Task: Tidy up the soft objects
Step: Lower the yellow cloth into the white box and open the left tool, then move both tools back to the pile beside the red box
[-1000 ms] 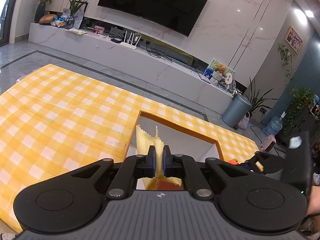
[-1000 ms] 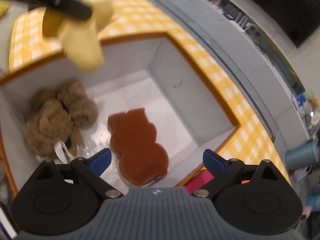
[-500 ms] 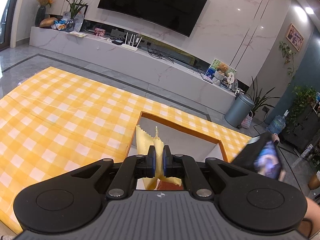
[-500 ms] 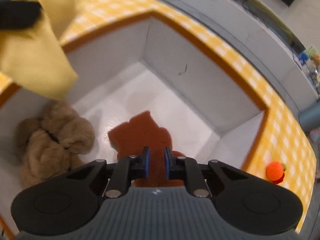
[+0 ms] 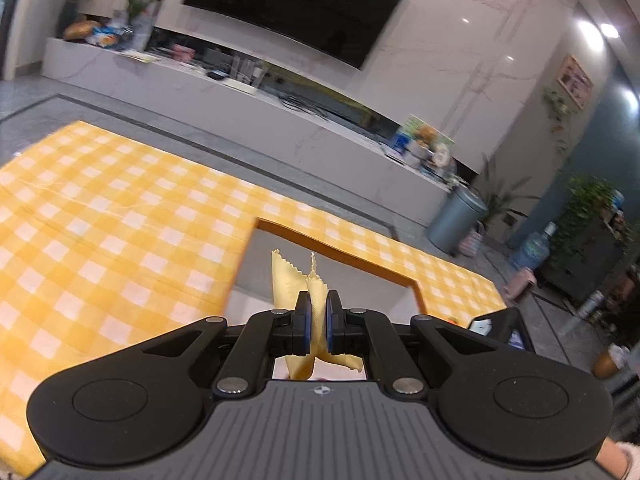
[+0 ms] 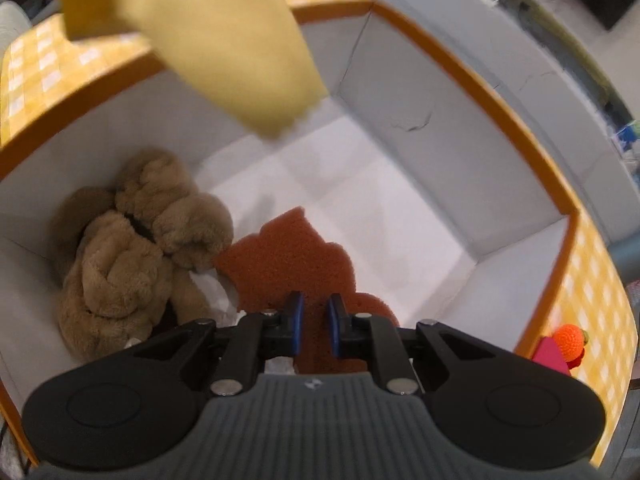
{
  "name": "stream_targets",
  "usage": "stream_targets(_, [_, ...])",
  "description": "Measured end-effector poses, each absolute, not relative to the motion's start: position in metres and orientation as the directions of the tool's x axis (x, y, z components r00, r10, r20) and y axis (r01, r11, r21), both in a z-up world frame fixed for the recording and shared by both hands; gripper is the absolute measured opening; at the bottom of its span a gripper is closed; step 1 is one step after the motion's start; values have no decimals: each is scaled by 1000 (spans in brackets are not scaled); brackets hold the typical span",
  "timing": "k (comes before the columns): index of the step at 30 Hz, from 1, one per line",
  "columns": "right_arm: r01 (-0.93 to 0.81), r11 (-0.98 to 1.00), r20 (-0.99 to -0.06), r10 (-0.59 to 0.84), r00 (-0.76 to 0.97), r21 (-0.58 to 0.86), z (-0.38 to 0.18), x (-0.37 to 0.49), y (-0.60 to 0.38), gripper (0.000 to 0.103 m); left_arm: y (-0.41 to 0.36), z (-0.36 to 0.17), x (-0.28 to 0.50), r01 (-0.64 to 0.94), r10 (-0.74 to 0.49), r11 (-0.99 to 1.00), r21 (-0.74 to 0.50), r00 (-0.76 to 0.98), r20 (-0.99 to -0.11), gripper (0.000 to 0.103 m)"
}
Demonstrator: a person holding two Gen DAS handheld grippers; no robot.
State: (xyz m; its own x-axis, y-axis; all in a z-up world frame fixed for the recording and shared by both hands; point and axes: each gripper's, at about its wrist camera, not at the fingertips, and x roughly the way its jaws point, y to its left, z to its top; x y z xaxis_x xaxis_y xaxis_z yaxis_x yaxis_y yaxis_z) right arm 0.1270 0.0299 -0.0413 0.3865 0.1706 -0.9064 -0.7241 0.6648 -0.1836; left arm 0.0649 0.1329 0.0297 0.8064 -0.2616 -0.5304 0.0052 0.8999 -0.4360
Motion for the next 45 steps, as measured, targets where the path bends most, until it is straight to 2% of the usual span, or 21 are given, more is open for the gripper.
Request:
stream_targets(4, [-663,726,-833,246,495,-180,-21,106,11,19,121,18,80,34,-305,896,-442,770,-560,7])
stream_targets(7, [-635,735,-776,250,579,-237,-5,91,-1,19,107,11,90,23,-249,935,-353,752,-610,7])
stream_targets(12, [-574,788,-738,247,628,-225,14,80,-28,19,93,-7,103,-27,-143,973,-228,704,-695,7])
stream_targets(19, [-526,833,-724,254,642,-174,15,85,-50,19,83,-13,102,-54,-46,992,-116,699,-714,10])
stream_targets(21, [-515,838,-706,255,660,-179,12,81,-52,19,79,-9,100,-61,-11,995,-78,713,-701,23])
stream_targets(22, [-509,842,-694,257,673,-182,12,78,-52,19,78,-8,98,-71,9,996,-61,718,-696,45])
stream_targets(23, [-505,841,-687,253,682,-192,11,76,-52,19,78,-6,96,-86,27,995,-51,724,-689,73])
stream_targets(24, [-501,841,-684,244,688,-204,11,74,-52,19,78,-4,94,-101,42,994,-49,736,-675,87])
stream_targets(28, [-485,852,-680,236,694,-199,14,74,-59,19,85,6,84,-80,1,991,-104,798,-603,92])
stream_targets(34, [-450,870,-669,214,712,-201,18,74,-67,21,86,14,80,-92,17,991,-101,816,-577,94])
stream_targets(36, [-429,882,-656,206,726,-198,22,72,-70,25,87,18,80,-62,-9,993,-100,810,-586,94])
stream_targets(41, [-400,887,-637,173,751,-230,34,66,-75,32,83,33,66,-41,-32,992,-123,844,-536,94])
stream_targets(45, [-370,897,-614,153,774,-243,47,57,-85,39,77,44,59,9,-97,985,-172,854,-511,95])
